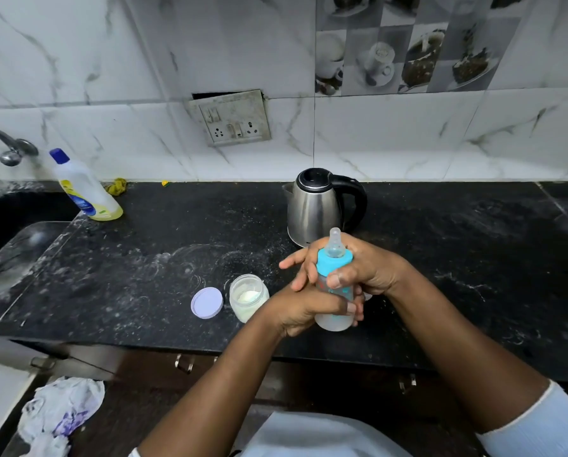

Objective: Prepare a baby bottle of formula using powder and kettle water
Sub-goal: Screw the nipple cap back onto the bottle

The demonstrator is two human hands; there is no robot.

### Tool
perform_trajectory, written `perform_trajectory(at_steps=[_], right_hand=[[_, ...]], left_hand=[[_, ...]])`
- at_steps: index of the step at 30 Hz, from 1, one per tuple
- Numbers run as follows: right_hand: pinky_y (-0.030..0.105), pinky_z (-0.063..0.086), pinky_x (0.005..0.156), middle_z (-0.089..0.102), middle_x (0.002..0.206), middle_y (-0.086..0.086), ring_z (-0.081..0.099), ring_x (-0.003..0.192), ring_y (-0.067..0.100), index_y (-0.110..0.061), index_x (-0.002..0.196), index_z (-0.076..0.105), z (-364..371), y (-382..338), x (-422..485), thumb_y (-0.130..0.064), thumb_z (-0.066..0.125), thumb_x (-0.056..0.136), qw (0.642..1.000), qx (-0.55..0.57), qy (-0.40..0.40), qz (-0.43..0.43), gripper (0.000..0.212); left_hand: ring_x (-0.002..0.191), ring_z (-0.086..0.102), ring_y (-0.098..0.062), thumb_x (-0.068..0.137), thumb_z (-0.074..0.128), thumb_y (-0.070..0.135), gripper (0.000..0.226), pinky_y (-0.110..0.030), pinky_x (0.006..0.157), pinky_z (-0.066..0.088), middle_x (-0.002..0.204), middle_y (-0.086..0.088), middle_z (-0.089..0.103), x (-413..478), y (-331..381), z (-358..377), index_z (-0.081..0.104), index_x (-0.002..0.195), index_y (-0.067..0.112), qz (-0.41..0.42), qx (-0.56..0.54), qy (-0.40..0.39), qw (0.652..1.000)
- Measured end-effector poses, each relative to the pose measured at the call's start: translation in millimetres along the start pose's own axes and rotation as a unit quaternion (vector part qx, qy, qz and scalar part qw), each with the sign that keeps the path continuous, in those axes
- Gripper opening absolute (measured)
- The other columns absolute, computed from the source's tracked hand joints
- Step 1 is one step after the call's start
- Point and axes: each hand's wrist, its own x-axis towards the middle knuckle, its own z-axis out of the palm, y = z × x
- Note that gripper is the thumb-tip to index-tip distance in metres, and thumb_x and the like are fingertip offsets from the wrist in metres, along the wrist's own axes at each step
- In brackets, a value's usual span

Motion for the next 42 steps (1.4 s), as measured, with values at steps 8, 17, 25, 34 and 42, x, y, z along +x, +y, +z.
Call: perform_trajectory(at_steps=[8,17,25,34,42], right_hand=[[0.028,0.049,0.101,0.079,0.094,0.014,0.065,0.118,0.035,-0.008,0.082,0.071,15,6,-7,-0.011,0.073,0.074,0.977,-0.093,0.190,0.005,0.008],[0.028,0.045,0.060,0.073,0.080,0.024,0.058,0.065,0.025,-0.005,0.073,0.067,24,19,-1,0.013,0.063,0.078,0.945,-0.068,0.318,0.043,0.019],[0.031,0.046,0.062,0.062,0.070,0.023,0.056,0.067,0.024,-0.007,0.081,0.068,28,29,-3,-0.005,0.073,0.074,0.925,-0.054,0.375,0.037,0.009],[0.050,0.045,0.109,0.074,0.111,0.016,0.052,0.138,0.041,-0.008,0.098,0.070,2,0,-17,-0.028,0.089,0.071,1.000,-0.002,-0.022,0.009,0.038],[0.042,0.050,0.099,0.071,0.085,0.009,0.066,0.110,0.025,-0.007,0.080,0.066,2,21,-29,-0.009,0.079,0.073,0.977,-0.077,0.197,-0.026,0.015]], left_hand=[[0.083,0.071,0.004,0.083,0.070,-0.018,0.039,-0.017,0.074,0.056,0.078,0.019,0.075,0,-2,6,0.067,0.095,0.019,0.075,0.141,0.127,0.979],[0.067,0.061,0.009,0.083,0.074,-0.006,0.038,-0.011,0.061,0.048,0.066,0.026,0.064,20,-18,17,0.059,0.084,0.029,0.123,0.185,0.263,0.939],[0.076,0.071,-0.007,0.078,0.075,0.015,0.020,-0.027,0.067,0.055,0.077,0.009,0.074,20,-22,10,0.067,0.084,0.032,0.085,0.217,0.271,0.934],[0.076,0.074,-0.016,0.069,0.066,-0.011,0.031,-0.030,0.077,0.062,0.079,-0.004,0.073,1,2,-2,0.075,0.079,0.016,-0.014,0.051,-0.113,0.992],[0.083,0.069,-0.001,0.070,0.074,0.008,0.031,-0.032,0.075,0.060,0.086,0.011,0.071,17,-13,18,0.067,0.092,0.030,0.129,0.269,0.159,0.941]])
